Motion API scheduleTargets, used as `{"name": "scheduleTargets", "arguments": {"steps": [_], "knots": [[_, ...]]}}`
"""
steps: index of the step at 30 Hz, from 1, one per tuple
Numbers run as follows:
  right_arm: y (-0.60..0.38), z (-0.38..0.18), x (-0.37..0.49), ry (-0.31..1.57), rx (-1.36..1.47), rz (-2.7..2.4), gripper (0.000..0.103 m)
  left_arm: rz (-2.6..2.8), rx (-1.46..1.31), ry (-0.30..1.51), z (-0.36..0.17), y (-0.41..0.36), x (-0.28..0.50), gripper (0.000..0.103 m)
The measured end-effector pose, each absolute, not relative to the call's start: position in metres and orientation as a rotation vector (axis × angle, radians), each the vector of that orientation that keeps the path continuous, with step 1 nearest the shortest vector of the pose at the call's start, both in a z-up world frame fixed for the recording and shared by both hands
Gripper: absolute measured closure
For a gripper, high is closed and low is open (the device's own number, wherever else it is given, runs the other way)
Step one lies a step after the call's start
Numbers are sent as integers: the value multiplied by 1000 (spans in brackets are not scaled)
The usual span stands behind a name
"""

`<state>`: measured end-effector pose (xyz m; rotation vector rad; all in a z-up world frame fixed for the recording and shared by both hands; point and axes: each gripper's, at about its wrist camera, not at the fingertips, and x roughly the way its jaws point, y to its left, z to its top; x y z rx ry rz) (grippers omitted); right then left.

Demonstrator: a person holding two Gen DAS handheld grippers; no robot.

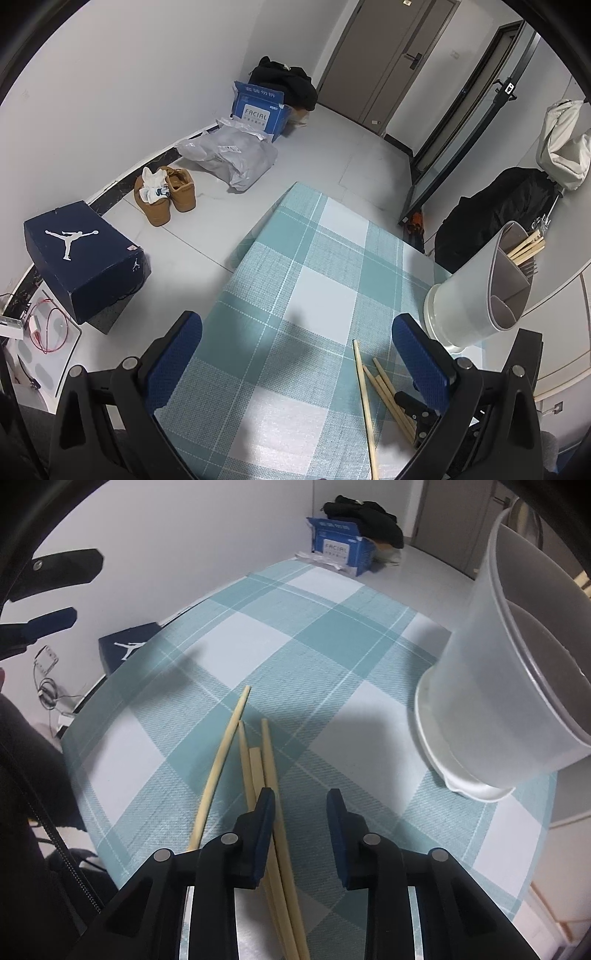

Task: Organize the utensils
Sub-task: 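Close the right tool on the remaining wooden chopsticks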

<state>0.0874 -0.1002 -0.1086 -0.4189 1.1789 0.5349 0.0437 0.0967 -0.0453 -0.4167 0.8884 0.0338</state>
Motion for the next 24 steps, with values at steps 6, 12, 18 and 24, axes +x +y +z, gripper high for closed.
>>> {"name": "scheduleTargets", "arguments": {"steps": [6, 12, 18, 24], "knots": [[-99, -109, 87, 1182, -446, 529, 76, 34, -417, 888, -45, 96, 44, 2], [-76, -112, 86, 1187, -581, 569, 80, 53, -414, 880, -44, 97, 43, 2], [-64, -112, 91, 1213, -593, 633, 98, 77, -426, 893, -47, 102, 44, 2], [-90, -109, 88, 1297, -553, 595, 98, 82, -469, 922, -53, 108, 45, 2]]}}
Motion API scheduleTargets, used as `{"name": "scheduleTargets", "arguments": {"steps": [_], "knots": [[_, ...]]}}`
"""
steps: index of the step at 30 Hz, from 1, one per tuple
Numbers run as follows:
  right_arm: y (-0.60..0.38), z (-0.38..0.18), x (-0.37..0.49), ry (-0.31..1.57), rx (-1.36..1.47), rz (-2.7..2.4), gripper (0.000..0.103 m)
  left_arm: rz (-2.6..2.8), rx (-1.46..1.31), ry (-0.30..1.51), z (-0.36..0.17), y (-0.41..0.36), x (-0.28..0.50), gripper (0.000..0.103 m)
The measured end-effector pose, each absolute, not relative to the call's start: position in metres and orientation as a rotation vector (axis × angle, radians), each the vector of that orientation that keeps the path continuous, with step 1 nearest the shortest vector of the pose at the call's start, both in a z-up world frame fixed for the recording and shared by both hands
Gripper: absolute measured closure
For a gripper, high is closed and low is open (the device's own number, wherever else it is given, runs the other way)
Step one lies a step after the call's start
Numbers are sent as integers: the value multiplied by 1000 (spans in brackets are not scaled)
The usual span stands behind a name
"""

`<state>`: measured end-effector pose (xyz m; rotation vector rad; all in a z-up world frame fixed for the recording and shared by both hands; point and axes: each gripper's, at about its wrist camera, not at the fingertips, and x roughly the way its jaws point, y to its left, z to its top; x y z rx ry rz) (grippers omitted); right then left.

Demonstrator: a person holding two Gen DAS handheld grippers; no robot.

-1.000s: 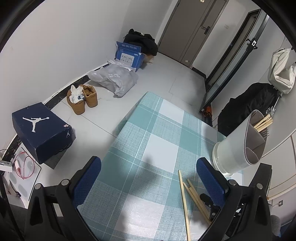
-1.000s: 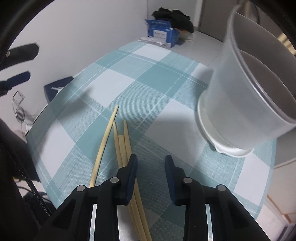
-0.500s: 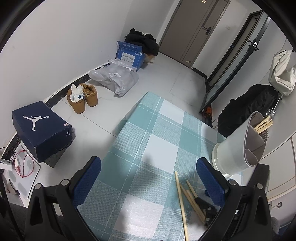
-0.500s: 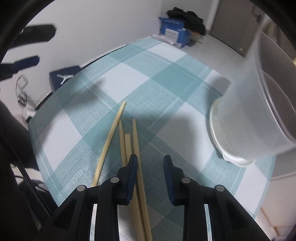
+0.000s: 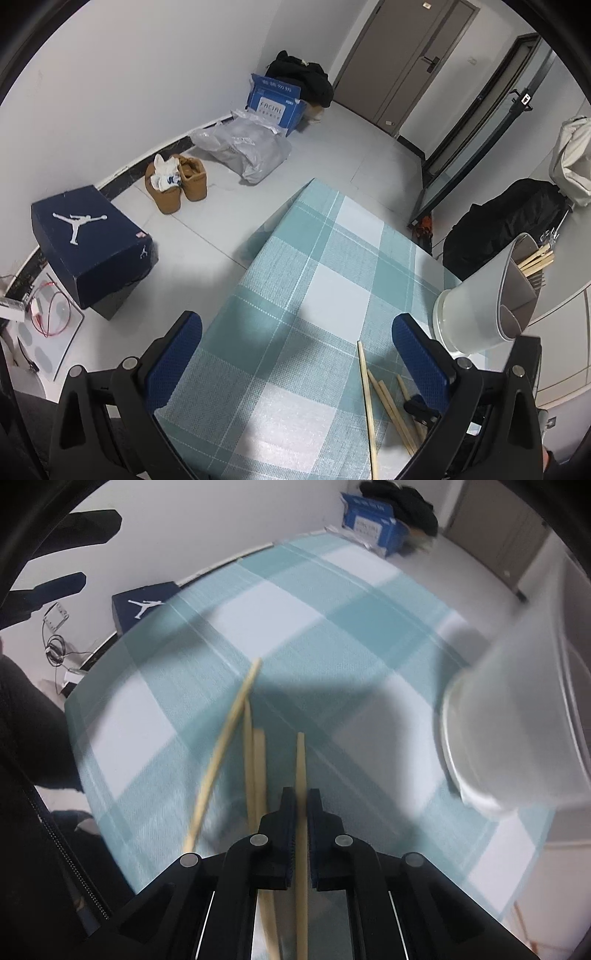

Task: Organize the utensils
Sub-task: 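Close the right tool on the remaining wooden chopsticks, then lift the chopsticks with the right tool toward the holder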

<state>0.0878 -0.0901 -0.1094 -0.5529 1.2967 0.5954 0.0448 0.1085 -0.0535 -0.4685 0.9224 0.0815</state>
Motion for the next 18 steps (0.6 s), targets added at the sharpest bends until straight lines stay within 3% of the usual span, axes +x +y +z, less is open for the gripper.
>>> {"name": "scheduleTargets", "arguments": {"steps": [11, 18], "knots": [[-92, -109, 86, 1225, -581, 599, 91, 116, -382, 950, -60, 99, 46, 2], [-93, -111, 95, 1182, -467, 607, 100, 85, -312, 1060, -82, 81, 48, 2]]}}
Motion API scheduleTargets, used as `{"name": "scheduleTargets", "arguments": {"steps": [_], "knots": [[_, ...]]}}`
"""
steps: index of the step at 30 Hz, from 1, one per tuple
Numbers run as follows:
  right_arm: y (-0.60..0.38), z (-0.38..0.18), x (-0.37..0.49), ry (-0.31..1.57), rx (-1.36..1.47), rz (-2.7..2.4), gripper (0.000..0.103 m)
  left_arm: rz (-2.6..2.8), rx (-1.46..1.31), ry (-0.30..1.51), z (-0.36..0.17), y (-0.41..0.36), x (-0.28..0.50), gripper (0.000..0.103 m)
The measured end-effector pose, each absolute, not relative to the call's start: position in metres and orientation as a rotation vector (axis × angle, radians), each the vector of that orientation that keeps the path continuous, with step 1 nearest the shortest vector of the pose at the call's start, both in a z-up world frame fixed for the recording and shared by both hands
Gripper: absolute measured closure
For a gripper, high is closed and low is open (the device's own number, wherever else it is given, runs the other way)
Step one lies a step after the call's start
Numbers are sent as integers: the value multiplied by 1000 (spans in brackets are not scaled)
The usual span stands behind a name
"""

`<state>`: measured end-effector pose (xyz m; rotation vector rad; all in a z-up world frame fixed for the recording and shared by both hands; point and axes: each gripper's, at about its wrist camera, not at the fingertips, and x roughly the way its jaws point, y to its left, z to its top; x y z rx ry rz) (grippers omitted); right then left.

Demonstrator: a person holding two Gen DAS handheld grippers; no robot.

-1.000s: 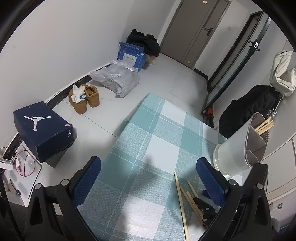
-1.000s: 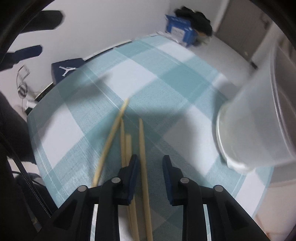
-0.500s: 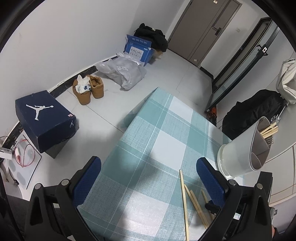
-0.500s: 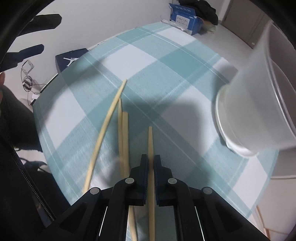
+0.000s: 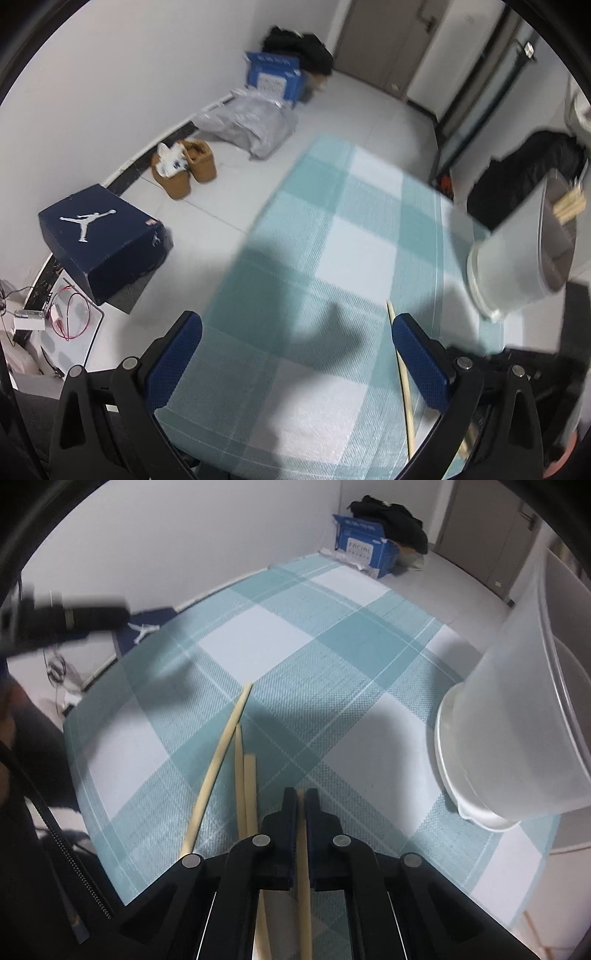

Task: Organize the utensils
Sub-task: 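Lift the chopsticks with the right tool toward the holder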

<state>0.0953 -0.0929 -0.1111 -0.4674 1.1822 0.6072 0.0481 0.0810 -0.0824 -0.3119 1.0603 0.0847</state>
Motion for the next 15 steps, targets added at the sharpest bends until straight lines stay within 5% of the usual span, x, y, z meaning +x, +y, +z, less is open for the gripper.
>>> {"name": "scheduleTargets", "arguments": {"steps": [15], "knots": [[-176, -42, 120, 1016, 101, 558, 100, 25, -107, 1250, -112, 22, 56, 2]]}}
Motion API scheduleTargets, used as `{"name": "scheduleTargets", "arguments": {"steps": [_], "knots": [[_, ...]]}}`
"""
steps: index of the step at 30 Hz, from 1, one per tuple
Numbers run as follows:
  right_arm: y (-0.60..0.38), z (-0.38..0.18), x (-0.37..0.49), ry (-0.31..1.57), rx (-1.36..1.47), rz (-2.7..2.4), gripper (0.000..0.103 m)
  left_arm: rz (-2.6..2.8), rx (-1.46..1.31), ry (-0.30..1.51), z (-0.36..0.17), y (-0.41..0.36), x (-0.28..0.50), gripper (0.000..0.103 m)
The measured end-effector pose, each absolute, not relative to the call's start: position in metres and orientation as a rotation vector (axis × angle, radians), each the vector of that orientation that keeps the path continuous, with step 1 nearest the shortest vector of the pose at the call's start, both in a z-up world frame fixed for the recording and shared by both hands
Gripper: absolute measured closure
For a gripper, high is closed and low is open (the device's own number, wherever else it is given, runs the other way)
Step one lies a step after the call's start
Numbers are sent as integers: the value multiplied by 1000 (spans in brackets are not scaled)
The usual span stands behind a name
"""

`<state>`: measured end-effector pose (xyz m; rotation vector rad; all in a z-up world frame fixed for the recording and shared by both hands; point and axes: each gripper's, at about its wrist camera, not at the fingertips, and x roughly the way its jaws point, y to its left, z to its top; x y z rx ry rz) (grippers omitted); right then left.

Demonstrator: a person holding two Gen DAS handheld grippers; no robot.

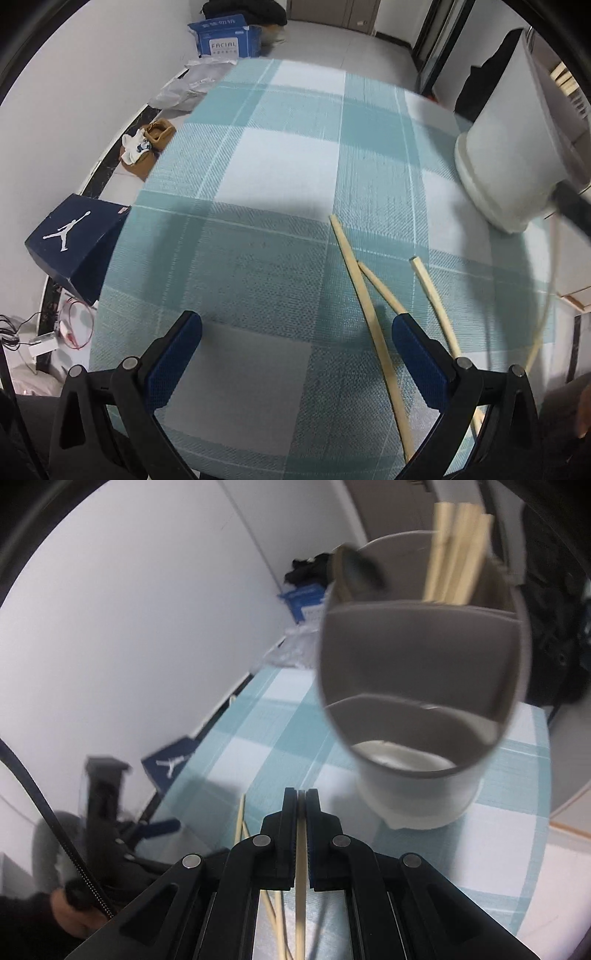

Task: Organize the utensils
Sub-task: 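Lift the chopsticks with the right tool toward the holder, then carry the held chopstick with the right tool over the white holder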

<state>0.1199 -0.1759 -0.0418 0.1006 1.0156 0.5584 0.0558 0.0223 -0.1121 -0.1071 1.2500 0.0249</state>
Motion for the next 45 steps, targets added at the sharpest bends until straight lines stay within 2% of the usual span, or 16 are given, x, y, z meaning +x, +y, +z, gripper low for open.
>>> {"name": "scheduleTargets", "arguments": {"steps": [10, 12, 15, 17, 18, 20, 21, 23, 24, 30, 39, 45], "knots": [[-198, -22, 122, 948, 157, 546, 100, 100, -63, 1268, -115, 25, 64, 2], [-194, -20, 122, 933, 146, 550, 100, 106, -66, 1264, -114, 26, 68, 6], [-196, -15, 120, 918, 137, 552, 100, 112, -72, 1248, -109, 24, 74, 24], [-198, -14, 118, 917, 146, 559, 100, 104, -63, 1238, -107, 17, 78, 43], [-200, -13, 117, 915, 144, 560, 100, 97, -58, 1238, -107, 14, 80, 48], [-203, -13, 114, 912, 142, 563, 100, 84, -54, 1236, -106, 9, 83, 68], [-202, -15, 112, 913, 145, 565, 100, 78, -52, 1234, -106, 6, 84, 72], [-202, -17, 112, 915, 140, 565, 99, 61, -56, 1238, -105, 1, 86, 95], [-203, -17, 112, 915, 137, 564, 99, 56, -65, 1241, -104, 0, 85, 98], [-207, -14, 110, 906, 143, 545, 100, 57, -147, 1142, -88, 2, 84, 101], [-210, 0, 94, 839, 158, 509, 100, 1, -242, 867, -26, 14, 52, 101], [-209, 10, 80, 807, 162, 476, 100, -28, -244, 776, -1, 17, 37, 101]]}}
